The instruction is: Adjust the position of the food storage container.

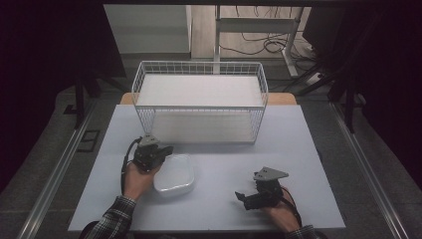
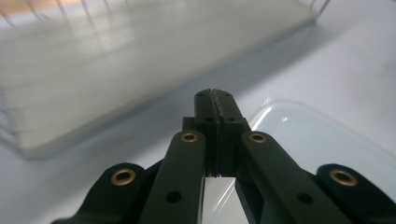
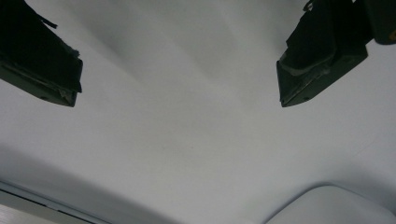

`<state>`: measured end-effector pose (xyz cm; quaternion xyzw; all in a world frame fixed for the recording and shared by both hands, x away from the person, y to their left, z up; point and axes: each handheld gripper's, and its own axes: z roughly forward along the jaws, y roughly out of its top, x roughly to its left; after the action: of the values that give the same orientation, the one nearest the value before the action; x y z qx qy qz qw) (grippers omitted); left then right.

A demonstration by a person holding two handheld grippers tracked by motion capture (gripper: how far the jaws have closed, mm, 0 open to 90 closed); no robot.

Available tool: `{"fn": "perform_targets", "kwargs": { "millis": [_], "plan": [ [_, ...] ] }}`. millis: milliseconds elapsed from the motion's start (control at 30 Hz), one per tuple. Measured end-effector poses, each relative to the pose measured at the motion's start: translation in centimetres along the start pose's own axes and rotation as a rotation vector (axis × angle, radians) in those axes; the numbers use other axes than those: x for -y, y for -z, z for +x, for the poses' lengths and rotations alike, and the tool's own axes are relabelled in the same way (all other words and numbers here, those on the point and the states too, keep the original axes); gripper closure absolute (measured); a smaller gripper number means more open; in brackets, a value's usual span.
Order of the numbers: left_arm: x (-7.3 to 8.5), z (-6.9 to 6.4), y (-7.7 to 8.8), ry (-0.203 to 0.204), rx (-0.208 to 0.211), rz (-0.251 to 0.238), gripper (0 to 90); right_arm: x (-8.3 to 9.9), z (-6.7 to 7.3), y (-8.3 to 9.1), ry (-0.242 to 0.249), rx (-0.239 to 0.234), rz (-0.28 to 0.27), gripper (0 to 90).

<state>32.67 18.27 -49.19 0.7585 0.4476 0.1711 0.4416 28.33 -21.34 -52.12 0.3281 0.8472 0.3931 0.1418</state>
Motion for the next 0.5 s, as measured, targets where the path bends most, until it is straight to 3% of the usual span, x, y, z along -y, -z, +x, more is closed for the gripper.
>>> {"fn": "perform_targets", "kwargs": {
  "millis": [100,267,333,500],
  "plan": [
    [0.7,0.5,1.8,0.023,-0.023,-0.037,90.0,0.0,0.0,0.1,-0.001,-0.001,-0.005,0.0],
    [2.9,1.5,4.2,0.079,-0.061,-0.047,90.0,0.0,0.1,0.1,0.005,-0.001,-0.020,0.1],
    [3.9,1.6,4.8,0.100,-0.072,-0.036,90.0,0.0,0.1,0.1,0.004,0.001,-0.029,0.0],
    [5.8,1.1,5.3,0.118,-0.073,0.049,90.0,-0.1,0.1,0.3,-0.014,-0.001,-0.054,0.0]
  ]
}}
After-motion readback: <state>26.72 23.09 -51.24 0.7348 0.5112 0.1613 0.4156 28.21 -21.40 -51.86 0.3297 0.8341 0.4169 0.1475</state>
